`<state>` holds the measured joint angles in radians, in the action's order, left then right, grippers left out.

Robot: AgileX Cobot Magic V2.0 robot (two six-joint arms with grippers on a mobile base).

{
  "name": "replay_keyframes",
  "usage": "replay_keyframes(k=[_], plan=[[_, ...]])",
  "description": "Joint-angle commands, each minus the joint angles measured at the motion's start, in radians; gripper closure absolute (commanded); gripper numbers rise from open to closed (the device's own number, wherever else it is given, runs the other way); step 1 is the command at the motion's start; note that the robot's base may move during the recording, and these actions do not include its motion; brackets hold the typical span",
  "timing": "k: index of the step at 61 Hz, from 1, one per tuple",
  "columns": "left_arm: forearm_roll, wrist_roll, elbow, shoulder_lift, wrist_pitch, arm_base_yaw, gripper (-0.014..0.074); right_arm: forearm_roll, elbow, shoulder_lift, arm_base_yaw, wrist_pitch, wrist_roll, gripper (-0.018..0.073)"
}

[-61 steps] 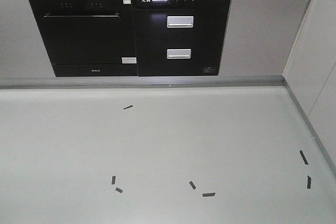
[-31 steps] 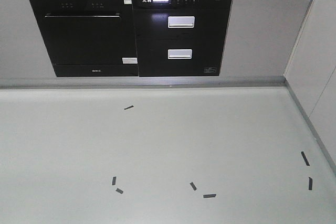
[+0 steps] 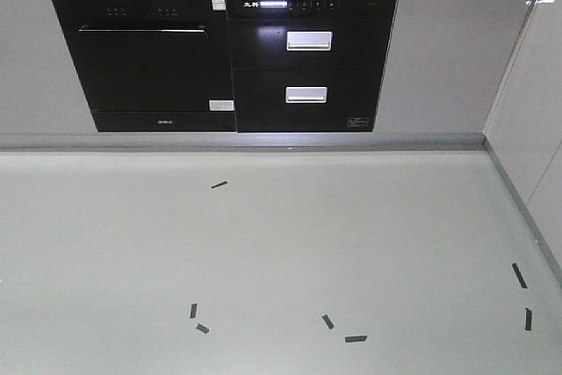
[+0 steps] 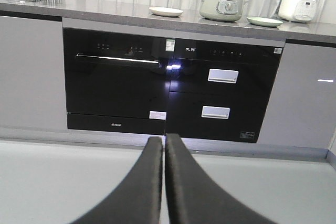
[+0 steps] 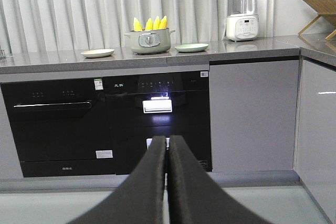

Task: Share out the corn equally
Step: 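Drive the base toward the counter with both grippers held closed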

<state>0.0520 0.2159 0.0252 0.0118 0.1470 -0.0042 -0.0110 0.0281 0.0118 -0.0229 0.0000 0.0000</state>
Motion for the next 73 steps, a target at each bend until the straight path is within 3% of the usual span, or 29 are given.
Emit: replay_keyframes(k=[1, 73], plan=[[0.0, 0.01, -0.024, 0.004, -0.081, 0.001, 0.0603, 0.011, 0.019, 0.005, 0.004, -0.075, -0.005, 0.0564], [0.0, 0.01, -0.024, 0.004, -0.081, 0.001, 0.0603, 0.011, 0.019, 0.005, 0.004, -0.075, -0.005, 0.0564]])
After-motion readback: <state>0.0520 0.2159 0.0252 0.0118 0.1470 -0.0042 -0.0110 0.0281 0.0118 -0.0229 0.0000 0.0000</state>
